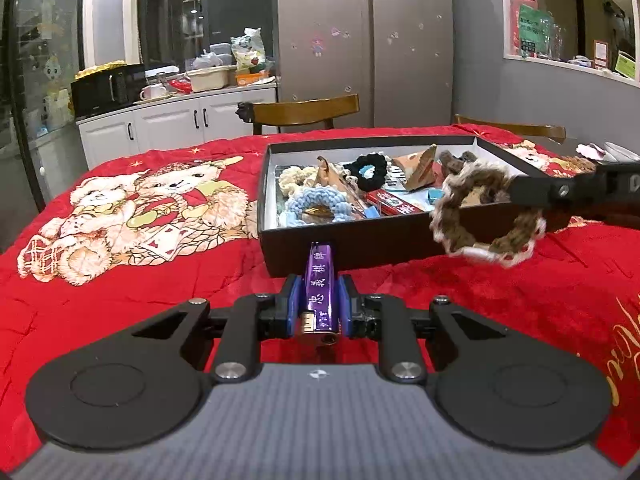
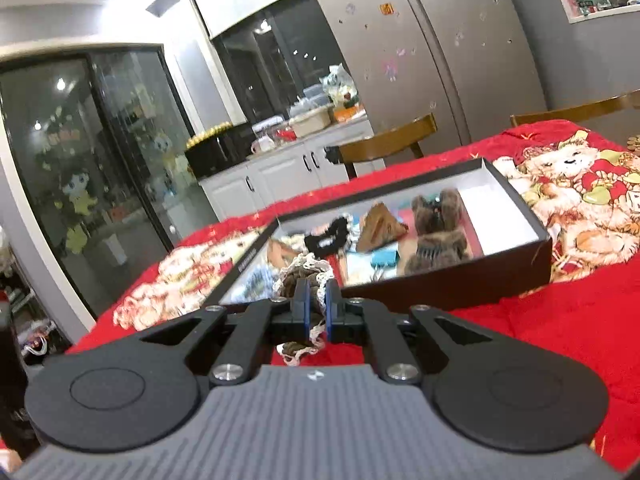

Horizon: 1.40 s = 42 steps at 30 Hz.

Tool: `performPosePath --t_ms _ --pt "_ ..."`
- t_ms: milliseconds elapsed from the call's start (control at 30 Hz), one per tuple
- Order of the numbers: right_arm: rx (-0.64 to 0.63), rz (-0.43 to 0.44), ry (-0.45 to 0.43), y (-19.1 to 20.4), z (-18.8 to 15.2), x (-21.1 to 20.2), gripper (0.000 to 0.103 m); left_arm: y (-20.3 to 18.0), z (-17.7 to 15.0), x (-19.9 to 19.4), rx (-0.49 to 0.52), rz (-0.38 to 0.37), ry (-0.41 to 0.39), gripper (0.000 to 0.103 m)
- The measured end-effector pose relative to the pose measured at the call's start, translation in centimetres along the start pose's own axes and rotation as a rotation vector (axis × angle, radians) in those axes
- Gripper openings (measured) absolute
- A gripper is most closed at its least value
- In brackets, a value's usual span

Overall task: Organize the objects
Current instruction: 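Lift the battery and crochet scrunchie with both tools and carry them over the box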

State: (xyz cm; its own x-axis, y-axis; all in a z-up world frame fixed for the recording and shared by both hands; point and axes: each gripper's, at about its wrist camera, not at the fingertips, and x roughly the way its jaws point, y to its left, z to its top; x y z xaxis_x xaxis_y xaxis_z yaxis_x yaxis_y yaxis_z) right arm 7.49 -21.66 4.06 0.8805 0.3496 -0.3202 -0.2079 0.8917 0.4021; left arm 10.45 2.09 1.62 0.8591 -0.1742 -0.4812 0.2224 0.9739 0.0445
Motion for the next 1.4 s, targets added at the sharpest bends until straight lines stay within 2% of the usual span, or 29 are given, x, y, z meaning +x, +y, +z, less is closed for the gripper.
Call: performPosePath --t_ms 233,333,467,667,867,1100,1233,1400 --pt "0.031 0.007 0.0 -0.4 0.5 0.3 0.008 0.2 0.6 -0.9 -0.027 0.004 -0.038 0.024" --pt "0.028 0.013 -0.006 -0.2 0.7 0.1 0.009 0.6 1.1 -1.7 -0.063 -0.026 -0.068 0.024" --pt "-0.001 0.014 -0.055 0.6 1.3 -0.8 0.008 0.4 1.7 -2.8 -0.066 -0.028 -0.114 0.024" --pt "-0.019 0.009 -0.129 1.1 3.6 -2.2 0.009 0.4 3.1 -4.2 -0.099 -0.043 -0.156 0.024" --pt "-0.044 -0.022 -0.173 0.7 6.9 -2.4 0.009 -0.2 5.5 -3.8 -0.087 -0.037 -0.154 0.024" --pt "0.032 0.009 -0.17 -0.5 11.3 -0.2 0.009 -1.1 9.8 -1.7 -0.075 -0.008 -0.148 0.024" --pt "0.082 0.073 -0.145 -0.9 13.1 1.7 0.008 -0.9 12.2 1.0 -0.107 -0.003 -0.117 0.024" --pt "0.119 0.097 -0.121 -1.0 14.4 4.7 0.009 -0.2 15.2 4.5 -0.161 0.015 -0.091 0.024"
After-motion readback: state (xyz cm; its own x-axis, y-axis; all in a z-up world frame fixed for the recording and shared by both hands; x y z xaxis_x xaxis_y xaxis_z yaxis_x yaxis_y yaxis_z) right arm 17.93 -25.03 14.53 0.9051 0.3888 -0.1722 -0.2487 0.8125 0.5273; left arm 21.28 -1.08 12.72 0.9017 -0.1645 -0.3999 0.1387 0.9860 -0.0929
